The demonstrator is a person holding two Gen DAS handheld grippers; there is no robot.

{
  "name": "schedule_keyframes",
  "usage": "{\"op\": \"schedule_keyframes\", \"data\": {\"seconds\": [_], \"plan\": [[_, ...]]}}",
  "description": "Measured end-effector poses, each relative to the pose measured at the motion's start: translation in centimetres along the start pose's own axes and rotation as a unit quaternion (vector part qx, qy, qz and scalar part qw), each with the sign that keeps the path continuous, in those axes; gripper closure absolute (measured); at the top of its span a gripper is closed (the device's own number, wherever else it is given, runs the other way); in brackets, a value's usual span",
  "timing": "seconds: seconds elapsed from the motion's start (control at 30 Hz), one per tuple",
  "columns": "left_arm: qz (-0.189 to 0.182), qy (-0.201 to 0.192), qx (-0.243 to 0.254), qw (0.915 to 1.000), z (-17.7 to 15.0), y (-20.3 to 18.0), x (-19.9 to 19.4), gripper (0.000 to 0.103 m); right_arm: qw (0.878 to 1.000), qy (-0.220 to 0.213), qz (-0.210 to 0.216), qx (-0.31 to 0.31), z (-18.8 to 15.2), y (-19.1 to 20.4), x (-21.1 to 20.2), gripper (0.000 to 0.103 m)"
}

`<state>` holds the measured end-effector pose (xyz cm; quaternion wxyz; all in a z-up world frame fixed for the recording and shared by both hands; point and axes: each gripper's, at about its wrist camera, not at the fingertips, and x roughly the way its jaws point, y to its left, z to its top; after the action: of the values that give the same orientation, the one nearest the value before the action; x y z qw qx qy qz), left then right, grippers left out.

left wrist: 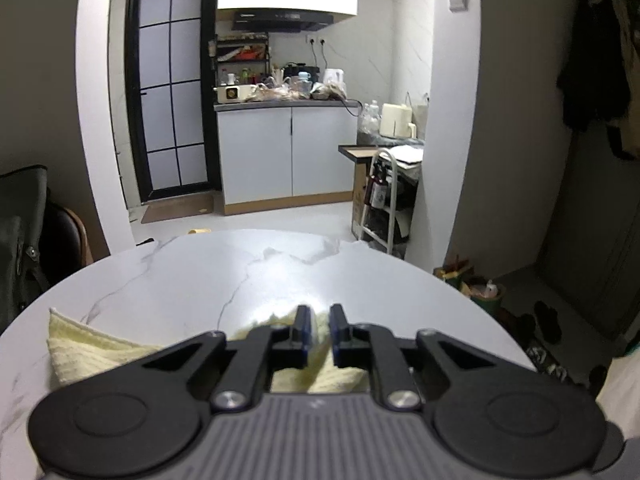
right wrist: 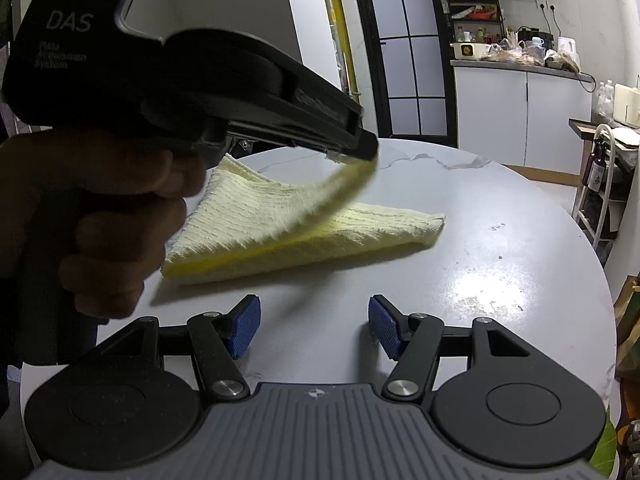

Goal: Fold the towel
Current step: 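Fold the held corner over the triangle toward the opposite corner with the left gripper, then lower the corner onto the towel and open the left gripper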

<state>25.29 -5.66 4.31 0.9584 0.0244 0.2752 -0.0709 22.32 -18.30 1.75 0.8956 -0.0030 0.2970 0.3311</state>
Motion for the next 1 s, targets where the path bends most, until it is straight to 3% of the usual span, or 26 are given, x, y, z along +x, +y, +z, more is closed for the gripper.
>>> {"op": "schedule_keyframes", "data": {"seconds": [0.1, 0.23, 0.7, 1.0], "plan": [[0.005, 0.000, -0.005, 1.0000, -0.2, 0.3, -0.3, 0.067, 1.000, 0.000, 0.002, 0.001, 0.0, 0.0, -0.1, 0.038], [0.006, 0.004, -0.009, 0.9999, -0.7, 1.1, -0.9, 0.059, 1.000, 0.000, 0.001, 0.000, 0.0, 0.1, -0.1, 0.038], [0.039, 0.027, -0.049, 0.9977, -3.9, 4.1, -3.5, 0.055, 1.000, 0.005, -0.009, -0.016, 0.0, 0.6, 0.2, 0.037], [0.043, 0.010, -0.073, 0.9964, -5.4, 5.6, -6.0, 0.043, 0.999, 0.013, -0.020, -0.043, 0.2, 1.4, 0.7, 0.036]]}}
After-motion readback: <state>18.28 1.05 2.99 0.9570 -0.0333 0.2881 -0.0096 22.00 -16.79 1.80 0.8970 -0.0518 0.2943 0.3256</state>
